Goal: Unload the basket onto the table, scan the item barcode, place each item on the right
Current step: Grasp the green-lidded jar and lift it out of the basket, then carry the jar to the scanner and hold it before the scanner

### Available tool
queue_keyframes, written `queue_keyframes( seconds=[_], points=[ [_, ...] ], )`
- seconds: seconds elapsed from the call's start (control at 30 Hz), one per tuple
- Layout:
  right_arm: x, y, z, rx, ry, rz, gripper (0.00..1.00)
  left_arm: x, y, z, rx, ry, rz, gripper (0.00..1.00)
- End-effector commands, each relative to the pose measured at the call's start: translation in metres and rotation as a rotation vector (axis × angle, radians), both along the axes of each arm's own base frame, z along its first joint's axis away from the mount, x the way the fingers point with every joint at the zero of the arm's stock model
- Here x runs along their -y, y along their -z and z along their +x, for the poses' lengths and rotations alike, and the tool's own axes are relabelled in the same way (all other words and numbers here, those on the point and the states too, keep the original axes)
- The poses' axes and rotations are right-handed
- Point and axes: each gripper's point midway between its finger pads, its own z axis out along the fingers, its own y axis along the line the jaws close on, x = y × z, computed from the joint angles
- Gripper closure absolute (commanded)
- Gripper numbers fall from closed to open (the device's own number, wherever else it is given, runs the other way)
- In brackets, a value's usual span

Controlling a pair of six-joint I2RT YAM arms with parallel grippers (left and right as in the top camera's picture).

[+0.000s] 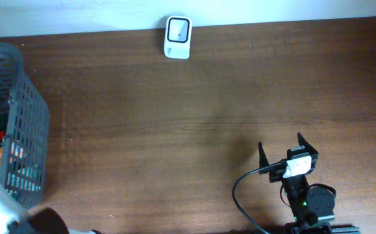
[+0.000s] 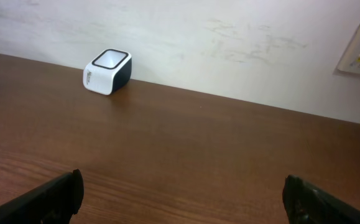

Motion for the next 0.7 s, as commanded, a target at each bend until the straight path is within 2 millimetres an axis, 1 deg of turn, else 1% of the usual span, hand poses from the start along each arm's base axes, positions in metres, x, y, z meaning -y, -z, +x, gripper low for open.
queue_keyframes(
  seconds=[0.0, 0.07, 0.1, 0.13, 0.2, 0.27, 0.33, 0.43, 0.47, 0.5, 0.57, 0.6, 0.63, 0.67],
  points=[
    [0.001, 0.002, 0.000, -0.002, 0.002, 0.015, 0.02, 0.043, -0.060, -0.021, 0.145, 0.057, 0.022, 0.53],
    [0.001, 0.002, 0.000, -0.002, 0.002, 0.015, 0.02, 0.071, -0.066, -0.021, 0.155, 0.126, 0.008, 0.53],
    [0.001, 0.002, 0.000, -0.002, 0.002, 0.015, 0.02, 0.091, -0.063, -0.018, 0.140, 0.174, -0.004, 0.53],
    [0.001, 0.002, 0.000, -0.002, 0.002, 0.015, 0.02, 0.108, -0.058, -0.014, 0.120, 0.217, -0.018, 0.53],
    [0.001, 0.002, 0.000, -0.002, 0.002, 0.014, 0.02, 0.147, -0.042, -0.002, 0.069, 0.321, -0.048, 0.53],
    [0.001, 0.002, 0.000, -0.002, 0.002, 0.014, 0.02, 0.179, -0.027, 0.008, 0.026, 0.405, -0.068, 0.54],
    [0.001, 0.002, 0.000, -0.002, 0.002, 0.015, 0.02, 0.224, -0.002, 0.019, -0.047, 0.517, -0.094, 0.55],
    [0.001, 0.002, 0.000, -0.002, 0.002, 0.015, 0.02, 0.281, 0.035, 0.031, -0.150, 0.652, -0.115, 0.56],
    [0.001, 0.002, 0.000, -0.002, 0.002, 0.015, 0.02, 0.311, 0.057, 0.036, -0.209, 0.717, -0.123, 0.56],
    [0.001, 0.002, 0.000, -0.002, 0.002, 0.015, 0.02, 0.330, 0.073, 0.038, -0.254, 0.757, -0.127, 0.56],
    [0.001, 0.002, 0.000, -0.002, 0.002, 0.015, 0.02, 0.352, 0.094, 0.041, -0.311, 0.802, -0.130, 0.54],
    [0.001, 0.002, 0.000, -0.002, 0.002, 0.015, 0.02, 0.372, 0.116, 0.043, -0.364, 0.831, -0.140, 0.53],
    [0.001, 0.002, 0.000, -0.002, 0.002, 0.015, 0.02, 0.384, 0.132, 0.044, -0.402, 0.844, -0.148, 0.53],
    [0.001, 0.002, 0.000, -0.002, 0.002, 0.015, 0.02, 0.392, 0.143, 0.045, -0.428, 0.856, -0.150, 0.53]
  ],
)
